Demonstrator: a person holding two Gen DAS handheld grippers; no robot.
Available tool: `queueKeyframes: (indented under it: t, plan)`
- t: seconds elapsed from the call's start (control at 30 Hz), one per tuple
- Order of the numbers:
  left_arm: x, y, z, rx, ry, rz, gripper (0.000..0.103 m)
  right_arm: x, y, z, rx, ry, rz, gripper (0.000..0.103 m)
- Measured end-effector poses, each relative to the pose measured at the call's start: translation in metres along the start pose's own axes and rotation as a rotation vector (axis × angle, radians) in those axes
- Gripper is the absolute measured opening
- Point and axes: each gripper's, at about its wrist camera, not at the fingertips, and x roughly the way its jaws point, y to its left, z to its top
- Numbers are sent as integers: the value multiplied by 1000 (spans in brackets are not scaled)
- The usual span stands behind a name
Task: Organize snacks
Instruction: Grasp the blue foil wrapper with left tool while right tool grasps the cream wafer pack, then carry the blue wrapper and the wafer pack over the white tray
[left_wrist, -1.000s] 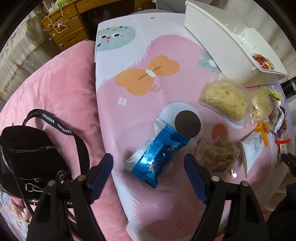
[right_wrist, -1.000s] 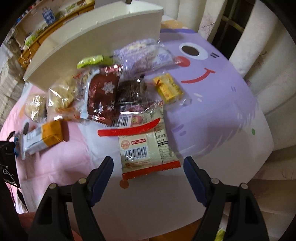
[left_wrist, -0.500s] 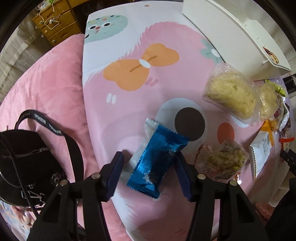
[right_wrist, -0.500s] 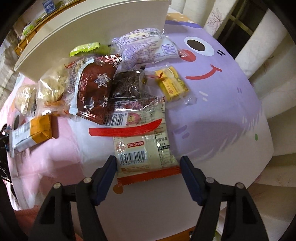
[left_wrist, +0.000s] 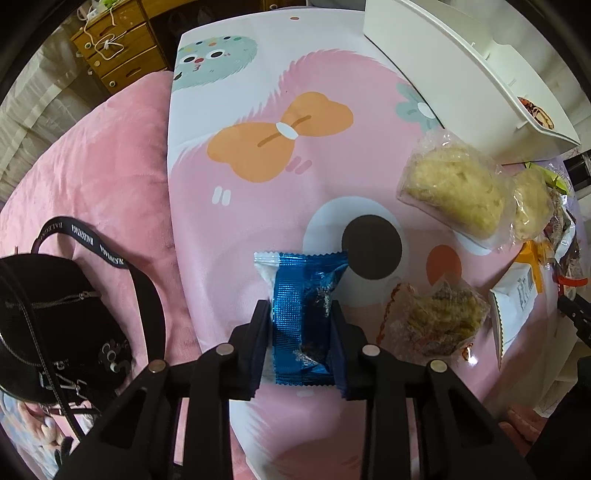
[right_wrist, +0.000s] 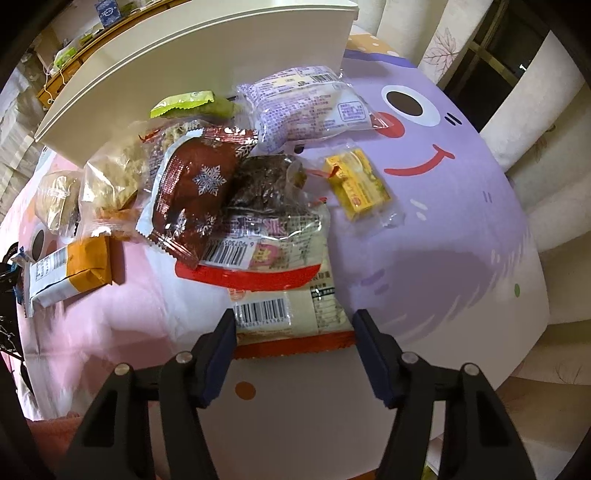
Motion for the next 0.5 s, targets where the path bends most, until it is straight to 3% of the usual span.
queueKeyframes:
  t: [0.07, 0.1, 0.5]
  plan:
    - [-1, 1, -5, -10, 1, -1, 28, 1, 1, 0, -1, 3, 6, 60]
    - [-2, 0, -7, -14, -1, -1, 28, -2, 2, -2, -5, -5, 3, 42]
    - [-40, -4, -46, -30, -67, -9, 28, -16, 9, -40, 5, -15, 58, 37]
